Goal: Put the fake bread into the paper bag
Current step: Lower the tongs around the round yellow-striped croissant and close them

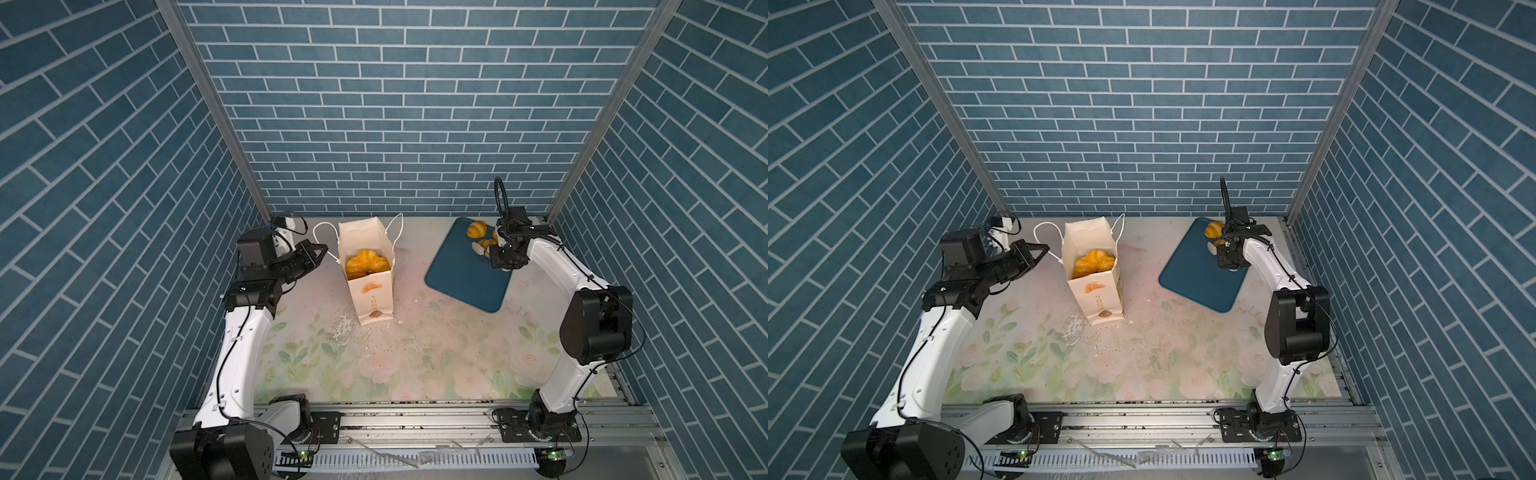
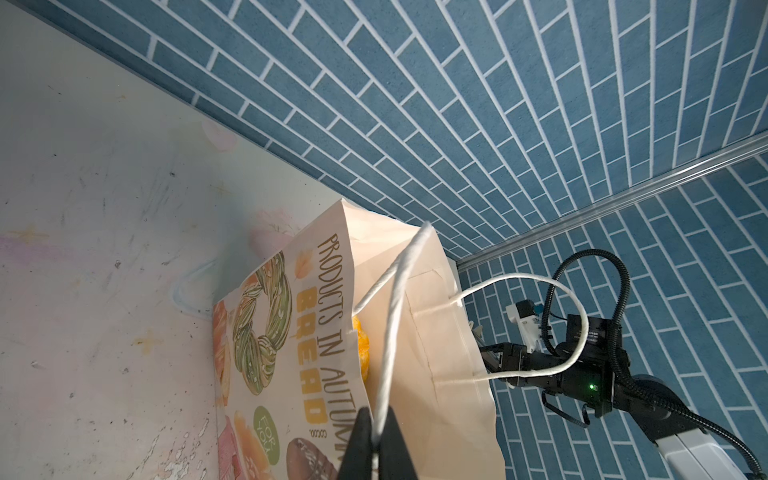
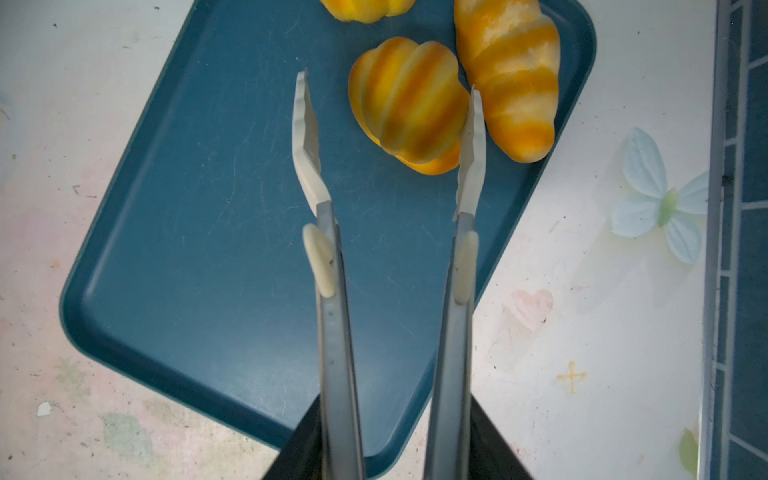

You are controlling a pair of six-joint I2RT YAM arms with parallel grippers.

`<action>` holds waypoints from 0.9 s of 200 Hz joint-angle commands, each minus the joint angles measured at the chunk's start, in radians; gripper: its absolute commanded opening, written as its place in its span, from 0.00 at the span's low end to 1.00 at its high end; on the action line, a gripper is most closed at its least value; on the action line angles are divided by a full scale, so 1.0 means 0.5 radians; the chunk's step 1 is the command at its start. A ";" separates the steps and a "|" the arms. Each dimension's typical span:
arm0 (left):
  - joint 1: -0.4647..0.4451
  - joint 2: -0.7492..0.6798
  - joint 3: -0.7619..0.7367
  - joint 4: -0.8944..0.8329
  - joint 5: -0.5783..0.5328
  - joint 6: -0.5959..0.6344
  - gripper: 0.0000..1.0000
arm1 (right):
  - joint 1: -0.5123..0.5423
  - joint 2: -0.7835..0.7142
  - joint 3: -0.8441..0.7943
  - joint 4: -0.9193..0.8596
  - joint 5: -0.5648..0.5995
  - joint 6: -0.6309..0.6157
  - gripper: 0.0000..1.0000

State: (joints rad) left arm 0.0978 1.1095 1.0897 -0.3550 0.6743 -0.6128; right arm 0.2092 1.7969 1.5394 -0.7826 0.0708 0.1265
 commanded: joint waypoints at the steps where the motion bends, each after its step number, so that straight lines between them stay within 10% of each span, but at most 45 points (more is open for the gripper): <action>1: 0.004 0.001 0.005 0.035 -0.002 0.018 0.08 | 0.037 -0.149 -0.074 0.005 -0.152 0.013 0.46; 79: 0.004 0.007 0.002 0.042 -0.008 0.007 0.08 | 0.144 -0.361 -0.142 -0.103 0.029 0.080 0.46; 180: 0.004 -0.035 0.005 0.010 -0.026 0.010 0.08 | 0.144 0.086 0.220 -0.132 0.181 0.082 0.50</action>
State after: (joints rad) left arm 0.0978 1.1091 1.0897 -0.3538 0.6701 -0.6140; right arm 0.2832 1.7981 1.5978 -0.8494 0.1394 0.1425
